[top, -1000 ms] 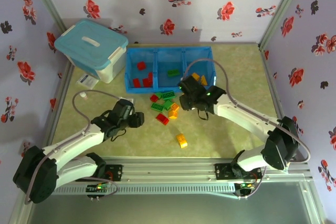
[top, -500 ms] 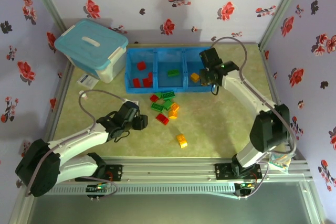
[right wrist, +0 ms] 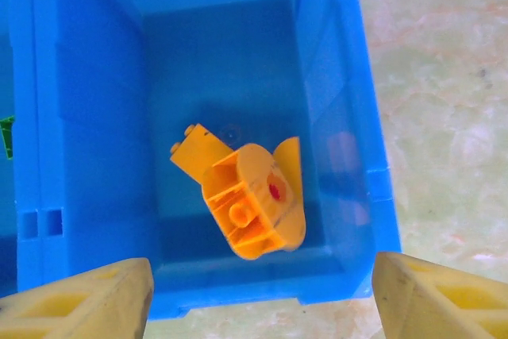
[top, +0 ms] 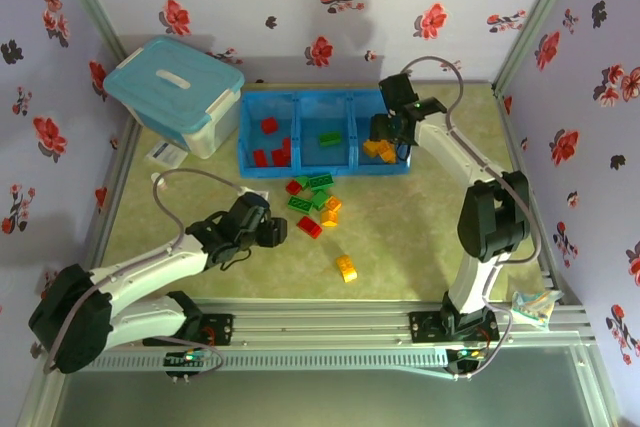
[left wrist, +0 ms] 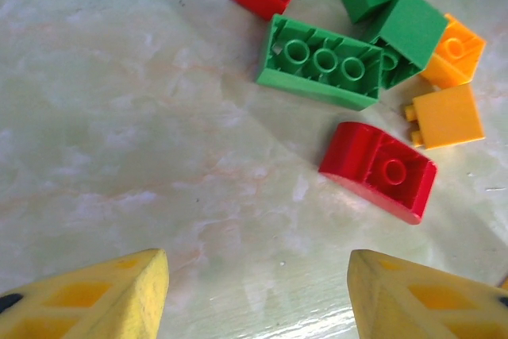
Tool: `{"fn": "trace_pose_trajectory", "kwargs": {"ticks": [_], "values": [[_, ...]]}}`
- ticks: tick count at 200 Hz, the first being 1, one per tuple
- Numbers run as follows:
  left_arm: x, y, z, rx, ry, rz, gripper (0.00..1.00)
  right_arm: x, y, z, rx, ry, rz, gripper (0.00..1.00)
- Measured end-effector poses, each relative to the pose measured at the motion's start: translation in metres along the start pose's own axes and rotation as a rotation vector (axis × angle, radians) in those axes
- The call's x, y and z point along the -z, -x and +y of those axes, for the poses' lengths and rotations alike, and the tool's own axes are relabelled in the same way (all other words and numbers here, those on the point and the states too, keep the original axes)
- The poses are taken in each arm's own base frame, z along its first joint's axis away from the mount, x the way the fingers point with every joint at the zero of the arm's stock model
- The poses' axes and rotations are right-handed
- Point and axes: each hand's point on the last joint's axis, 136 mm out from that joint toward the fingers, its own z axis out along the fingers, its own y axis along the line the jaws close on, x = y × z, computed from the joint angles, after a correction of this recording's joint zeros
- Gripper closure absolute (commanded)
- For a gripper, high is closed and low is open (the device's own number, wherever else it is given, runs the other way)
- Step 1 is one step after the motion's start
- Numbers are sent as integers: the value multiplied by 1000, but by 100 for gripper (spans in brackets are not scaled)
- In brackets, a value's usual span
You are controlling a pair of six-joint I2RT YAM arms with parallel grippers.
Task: Sort the legos into containers by color
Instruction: Place the lego in the container.
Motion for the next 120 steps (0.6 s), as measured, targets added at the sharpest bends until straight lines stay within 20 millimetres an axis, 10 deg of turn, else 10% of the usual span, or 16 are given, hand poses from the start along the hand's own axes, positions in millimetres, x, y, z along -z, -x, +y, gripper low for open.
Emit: {"fn": "trace_pose_trajectory", "kwargs": {"ticks": [120], "values": [[-22, 8, -20, -19, -9, 62, 34, 26, -107, 7, -12, 188, 20, 29]]}}
